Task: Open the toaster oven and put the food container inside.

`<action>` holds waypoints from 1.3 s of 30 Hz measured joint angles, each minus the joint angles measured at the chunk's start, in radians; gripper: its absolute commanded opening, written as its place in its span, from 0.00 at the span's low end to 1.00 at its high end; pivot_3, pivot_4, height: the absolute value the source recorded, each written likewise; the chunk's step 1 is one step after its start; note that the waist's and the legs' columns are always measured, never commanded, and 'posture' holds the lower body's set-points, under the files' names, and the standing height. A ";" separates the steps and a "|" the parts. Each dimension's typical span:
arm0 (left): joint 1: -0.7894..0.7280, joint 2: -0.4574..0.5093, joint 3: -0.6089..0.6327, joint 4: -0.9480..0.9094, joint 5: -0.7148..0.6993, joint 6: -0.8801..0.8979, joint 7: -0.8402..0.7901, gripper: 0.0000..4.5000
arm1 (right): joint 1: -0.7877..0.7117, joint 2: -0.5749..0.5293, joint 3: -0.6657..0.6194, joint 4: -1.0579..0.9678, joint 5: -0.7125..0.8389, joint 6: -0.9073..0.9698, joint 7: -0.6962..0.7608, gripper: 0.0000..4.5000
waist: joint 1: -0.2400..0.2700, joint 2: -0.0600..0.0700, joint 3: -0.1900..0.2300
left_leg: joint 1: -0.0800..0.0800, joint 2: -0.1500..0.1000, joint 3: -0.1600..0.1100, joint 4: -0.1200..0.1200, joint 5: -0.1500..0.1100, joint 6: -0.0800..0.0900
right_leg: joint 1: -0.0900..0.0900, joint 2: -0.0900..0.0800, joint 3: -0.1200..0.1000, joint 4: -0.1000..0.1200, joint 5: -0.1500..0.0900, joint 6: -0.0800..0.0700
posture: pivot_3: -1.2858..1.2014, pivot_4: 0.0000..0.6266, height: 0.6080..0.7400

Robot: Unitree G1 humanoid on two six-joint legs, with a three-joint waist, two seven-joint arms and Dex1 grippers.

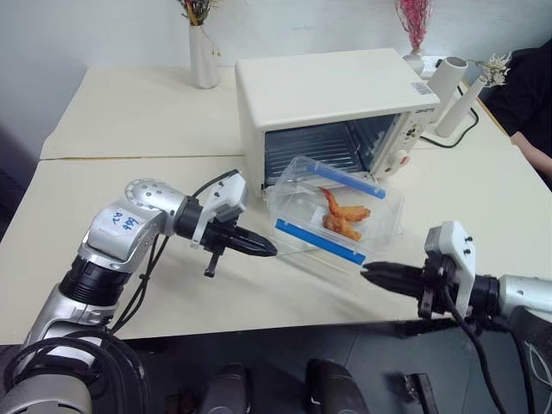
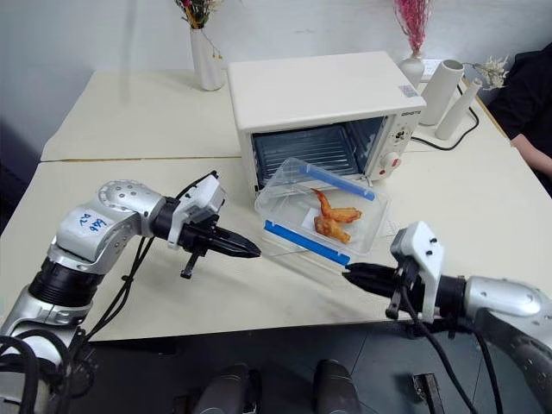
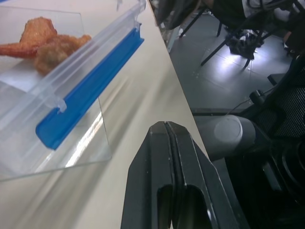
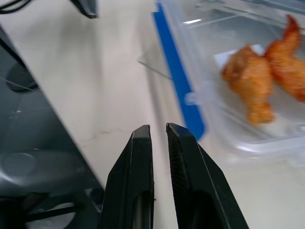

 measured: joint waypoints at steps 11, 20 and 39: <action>-0.007 -0.056 0.000 0.014 0.030 -0.001 0.046 0.00 | -0.217 -0.006 0.135 0.267 -0.218 -0.135 0.133 0.12 | -0.001 0.000 0.000 | 0.000 0.000 0.001 0.001 0.000 0.000 | 0.000 0.000 0.000 0.000 0.000 0.000 | 0.52 0.24 1.00; -0.006 -0.131 0.000 0.034 0.059 0.012 0.161 0.00 | -0.364 0.091 0.212 0.408 -0.334 -0.196 0.119 0.12 | 0.000 0.000 0.000 | 0.000 0.000 0.001 0.001 0.000 0.000 | 0.000 0.000 -0.001 0.001 0.000 0.000 | 0.52 0.24 1.00; -0.107 -0.295 0.071 0.320 0.212 -0.100 0.463 0.00 | -0.581 0.293 0.270 0.633 -0.502 -0.287 0.055 0.12 | -0.003 0.000 0.000 | -0.001 0.000 0.002 0.001 0.001 -0.001 | -0.001 0.000 -0.001 0.002 0.000 0.001 | 0.52 0.24 1.00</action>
